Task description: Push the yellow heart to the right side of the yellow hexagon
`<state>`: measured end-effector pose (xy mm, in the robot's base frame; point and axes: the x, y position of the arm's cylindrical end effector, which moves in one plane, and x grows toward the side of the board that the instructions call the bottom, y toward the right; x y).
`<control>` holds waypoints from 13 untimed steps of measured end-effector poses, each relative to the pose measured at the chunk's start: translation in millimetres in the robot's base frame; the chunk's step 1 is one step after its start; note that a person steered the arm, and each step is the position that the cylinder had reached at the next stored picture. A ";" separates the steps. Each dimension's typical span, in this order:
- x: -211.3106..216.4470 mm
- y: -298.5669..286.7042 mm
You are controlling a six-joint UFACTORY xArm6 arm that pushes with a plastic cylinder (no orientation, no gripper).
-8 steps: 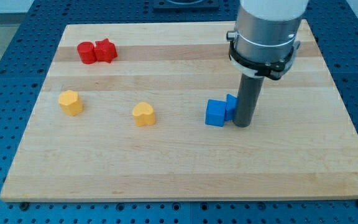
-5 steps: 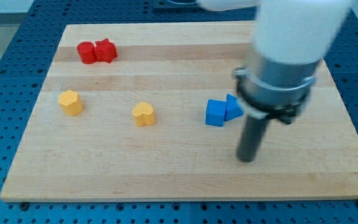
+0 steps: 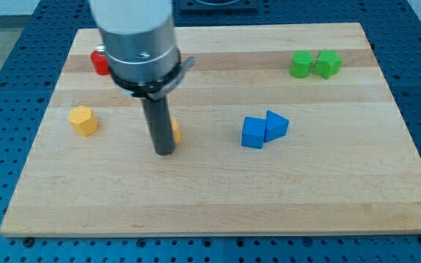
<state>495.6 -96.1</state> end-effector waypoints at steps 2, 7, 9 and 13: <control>-29.5 12.8; -75.1 -14.7; -105.3 26.3; -97.3 -27.6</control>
